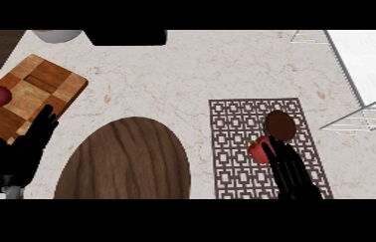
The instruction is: Pick the bell pepper from the placemat and place it in the tiered shelf
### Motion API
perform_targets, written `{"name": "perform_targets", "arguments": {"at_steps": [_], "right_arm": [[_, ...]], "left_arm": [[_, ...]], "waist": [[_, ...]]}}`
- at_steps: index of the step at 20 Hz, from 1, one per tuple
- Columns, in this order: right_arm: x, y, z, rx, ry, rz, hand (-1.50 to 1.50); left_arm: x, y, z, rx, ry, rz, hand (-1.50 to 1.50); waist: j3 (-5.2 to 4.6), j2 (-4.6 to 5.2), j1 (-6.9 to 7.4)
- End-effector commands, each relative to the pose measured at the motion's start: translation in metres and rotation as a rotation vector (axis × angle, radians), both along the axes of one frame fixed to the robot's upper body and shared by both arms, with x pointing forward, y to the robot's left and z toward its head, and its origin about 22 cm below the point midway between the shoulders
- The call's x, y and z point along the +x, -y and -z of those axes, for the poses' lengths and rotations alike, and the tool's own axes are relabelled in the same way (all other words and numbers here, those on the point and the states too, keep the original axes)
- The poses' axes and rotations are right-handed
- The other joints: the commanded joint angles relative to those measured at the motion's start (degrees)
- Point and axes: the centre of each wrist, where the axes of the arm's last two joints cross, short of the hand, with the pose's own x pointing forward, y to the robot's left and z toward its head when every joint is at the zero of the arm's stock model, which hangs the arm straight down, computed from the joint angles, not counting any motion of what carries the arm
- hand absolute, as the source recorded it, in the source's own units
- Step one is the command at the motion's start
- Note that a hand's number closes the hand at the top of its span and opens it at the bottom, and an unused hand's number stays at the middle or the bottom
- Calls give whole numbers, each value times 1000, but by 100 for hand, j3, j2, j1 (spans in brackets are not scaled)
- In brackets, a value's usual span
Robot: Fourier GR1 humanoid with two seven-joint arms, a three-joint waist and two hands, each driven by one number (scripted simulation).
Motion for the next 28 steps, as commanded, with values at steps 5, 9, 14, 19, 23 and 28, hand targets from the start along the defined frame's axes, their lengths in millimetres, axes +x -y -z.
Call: {"name": "perform_targets", "arguments": {"at_steps": [5,9,14,19,23,28], "right_arm": [[-10,-8,-30,-414,-295,129,-150],[12,-40,-58,-503,-330,157,-150],[26,-51,-53,-552,-382,162,-150],[57,-35,-52,-536,-380,170,-150],[46,-29,-39,-540,-390,201,-150],[94,-23,-15,-540,-378,180,-150]], "left_arm": [[-4,10,3,5,14,30,0],[8,-3,-11,-12,12,44,0],[9,-2,2,-10,0,30,0],[7,-3,-19,-12,9,34,0],[-6,12,16,0,10,18,0],[1,8,-12,-8,13,26,0]], "waist": [[16,20,144],[30,33,172],[40,28,132],[44,24,145],[42,23,121],[45,27,163]]}}
